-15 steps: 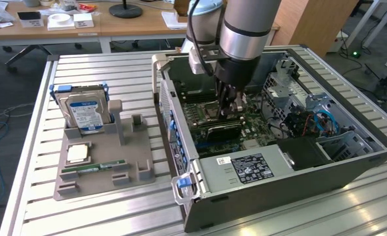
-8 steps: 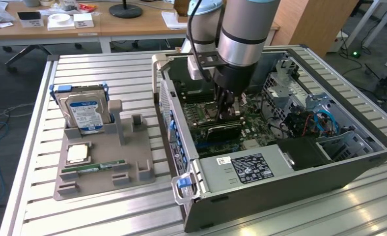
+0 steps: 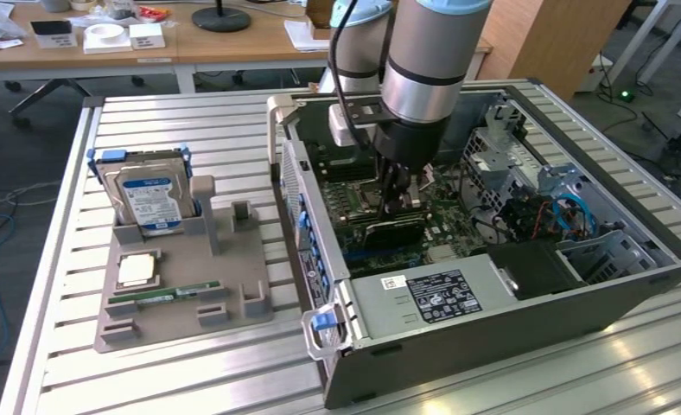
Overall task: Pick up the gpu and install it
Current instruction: 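Press down on the gpu until it lock into place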
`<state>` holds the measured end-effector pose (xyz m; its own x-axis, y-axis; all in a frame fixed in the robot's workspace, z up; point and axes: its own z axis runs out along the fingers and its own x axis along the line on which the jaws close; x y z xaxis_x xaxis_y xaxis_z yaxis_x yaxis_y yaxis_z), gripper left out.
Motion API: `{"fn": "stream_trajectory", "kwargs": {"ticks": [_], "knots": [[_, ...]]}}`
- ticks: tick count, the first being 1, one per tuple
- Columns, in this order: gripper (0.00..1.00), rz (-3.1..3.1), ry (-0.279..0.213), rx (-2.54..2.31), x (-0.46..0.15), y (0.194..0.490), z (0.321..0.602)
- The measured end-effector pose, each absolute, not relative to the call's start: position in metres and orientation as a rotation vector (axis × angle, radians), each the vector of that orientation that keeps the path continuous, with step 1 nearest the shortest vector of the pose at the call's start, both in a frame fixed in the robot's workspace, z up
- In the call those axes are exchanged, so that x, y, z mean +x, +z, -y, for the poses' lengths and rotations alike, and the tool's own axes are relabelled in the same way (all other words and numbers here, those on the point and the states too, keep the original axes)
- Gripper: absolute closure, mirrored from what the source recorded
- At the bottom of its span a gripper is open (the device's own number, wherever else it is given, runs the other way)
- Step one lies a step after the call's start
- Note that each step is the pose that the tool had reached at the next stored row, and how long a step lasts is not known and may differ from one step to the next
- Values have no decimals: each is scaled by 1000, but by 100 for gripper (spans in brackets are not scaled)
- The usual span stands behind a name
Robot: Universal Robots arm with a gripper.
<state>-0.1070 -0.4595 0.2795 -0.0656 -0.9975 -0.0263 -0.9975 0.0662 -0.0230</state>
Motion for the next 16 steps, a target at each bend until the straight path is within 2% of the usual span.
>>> {"fn": "stream_trajectory", "kwargs": {"ticks": [16], "knots": [[89, -2268, 2, -2123, -108, 267, 453]]}}
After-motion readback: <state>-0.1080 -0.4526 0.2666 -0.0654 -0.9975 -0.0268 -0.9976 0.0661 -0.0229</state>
